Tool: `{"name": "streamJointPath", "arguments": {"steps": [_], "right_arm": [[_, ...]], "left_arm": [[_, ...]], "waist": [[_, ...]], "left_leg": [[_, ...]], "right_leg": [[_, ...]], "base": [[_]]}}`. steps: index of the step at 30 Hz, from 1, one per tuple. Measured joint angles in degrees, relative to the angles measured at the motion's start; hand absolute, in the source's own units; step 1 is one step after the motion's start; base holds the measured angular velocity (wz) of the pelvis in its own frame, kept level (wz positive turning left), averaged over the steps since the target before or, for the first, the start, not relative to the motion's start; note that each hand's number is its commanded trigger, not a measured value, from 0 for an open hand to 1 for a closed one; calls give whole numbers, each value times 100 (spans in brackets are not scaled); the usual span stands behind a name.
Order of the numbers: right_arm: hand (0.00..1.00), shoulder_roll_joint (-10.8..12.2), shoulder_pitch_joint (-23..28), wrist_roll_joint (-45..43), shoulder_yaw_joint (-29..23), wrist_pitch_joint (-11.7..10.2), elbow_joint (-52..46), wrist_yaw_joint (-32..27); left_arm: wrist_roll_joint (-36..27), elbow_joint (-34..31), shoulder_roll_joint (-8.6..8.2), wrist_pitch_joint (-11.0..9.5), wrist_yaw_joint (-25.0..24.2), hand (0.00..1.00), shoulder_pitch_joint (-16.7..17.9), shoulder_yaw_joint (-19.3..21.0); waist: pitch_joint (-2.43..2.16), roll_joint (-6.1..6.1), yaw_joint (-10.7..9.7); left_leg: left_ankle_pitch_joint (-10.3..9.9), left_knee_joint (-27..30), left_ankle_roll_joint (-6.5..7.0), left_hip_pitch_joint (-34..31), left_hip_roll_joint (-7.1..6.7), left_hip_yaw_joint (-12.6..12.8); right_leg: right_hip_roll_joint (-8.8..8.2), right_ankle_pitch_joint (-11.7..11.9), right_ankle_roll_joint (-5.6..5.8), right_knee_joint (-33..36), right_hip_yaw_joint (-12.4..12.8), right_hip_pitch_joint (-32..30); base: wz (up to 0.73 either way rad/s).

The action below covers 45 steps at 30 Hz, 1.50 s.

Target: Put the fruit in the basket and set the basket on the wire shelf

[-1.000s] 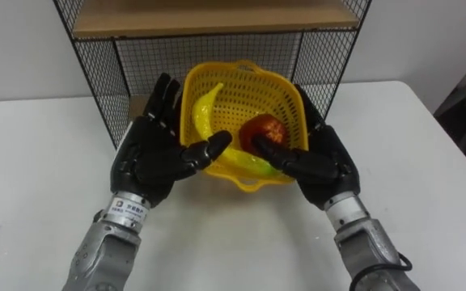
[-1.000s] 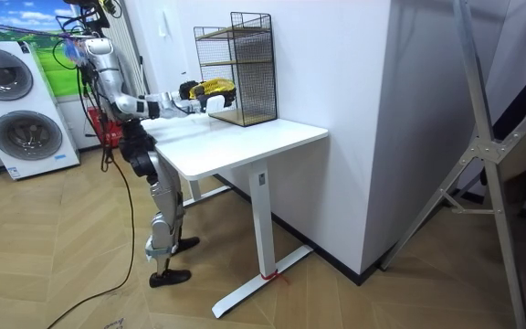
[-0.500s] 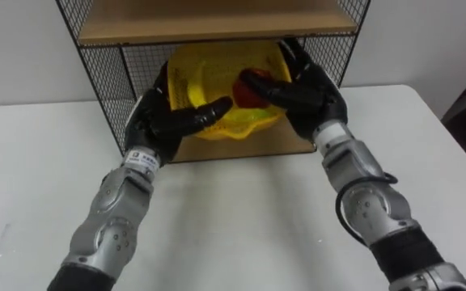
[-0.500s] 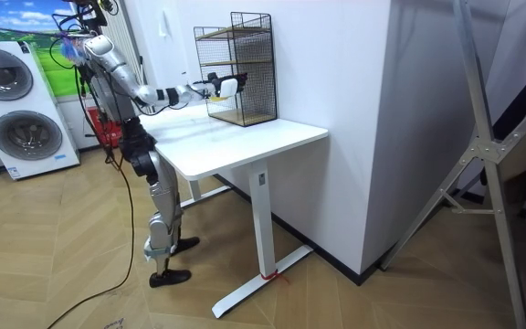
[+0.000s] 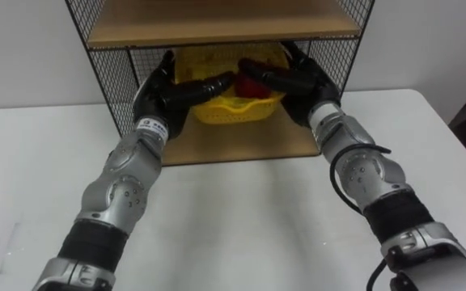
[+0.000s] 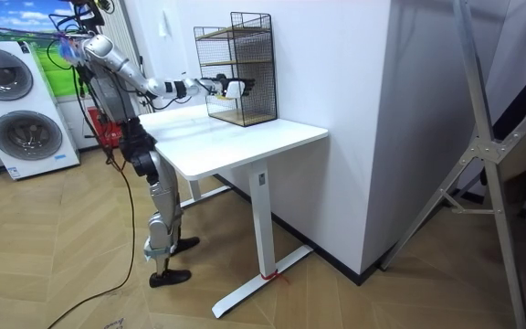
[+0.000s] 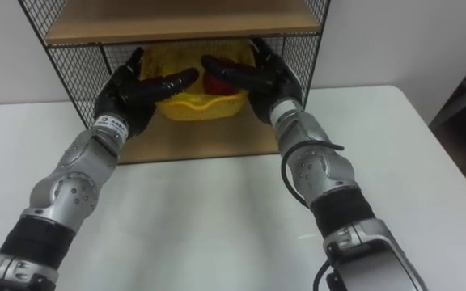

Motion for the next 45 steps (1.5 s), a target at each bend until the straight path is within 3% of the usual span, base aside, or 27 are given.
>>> {"name": "streamJointPath", "arguments": {"steps": [2,8,19,24,29,32,34,39,42,45], "right_arm": [[0,95,-112,0,-107,66,242,-41],[0,133,-316,-5,-148,154,696,-109],[0,44,-196,-3,-148,360,1092,61],[0,12,129,-254,-148,358,1082,242],[0,-50,340,-488,-109,344,726,251],[0,-85,636,-758,-107,344,370,305],[0,-100,908,-944,-111,344,10,310],[0,-138,1811,-1264,-115,337,-1198,379],[0,-163,2028,-1269,-147,338,-1481,508],[0,-165,2072,-1275,-237,339,-1513,558]], "left_arm": [[98,52,11,65,2,0,-27,4],[116,430,-12,214,1,0,-186,1],[117,565,30,293,-4,0,-156,25],[667,563,46,287,-5,0,154,84],[750,490,46,286,40,0,342,84],[755,182,69,271,111,0,485,108],[800,-18,77,262,104,0,625,159],[996,-912,150,111,76,0,1572,198],[1198,-1228,175,113,76,0,1955,199],[1239,-1405,214,113,87,0,2057,228]], "waist": [[-20,53,-9],[19,162,-11],[31,151,14],[30,140,11],[14,123,29],[-24,64,56],[-84,15,85],[-169,-130,142],[-167,-134,127],[-144,-126,130]], "left_leg": [[9,-20,6,12,-5,7],[71,-138,5,37,-24,17],[88,-174,-4,71,-28,18],[87,-171,-4,72,-24,34],[90,-172,-2,48,-24,32],[91,-172,-3,76,-25,29],[91,-178,-4,108,-23,37],[95,-273,-25,322,-28,36],[86,-269,-56,317,-19,3],[93,-248,-55,309,-22,-46]], "right_leg": [[-5,1,2,0,-3,1],[-18,3,4,-1,26,-14],[-9,-3,1,-7,71,-19],[-10,-3,1,-3,68,-35],[-16,0,-2,14,60,-66],[-17,0,-2,22,60,-31],[-18,-1,-2,10,66,-5],[-27,-32,9,-8,88,186],[-17,-47,72,-46,53,212],[32,-13,71,-108,9,261]], "base": [[0],[0],[0],[0],[0],[0],[-3],[-2],[6],[9]]}}
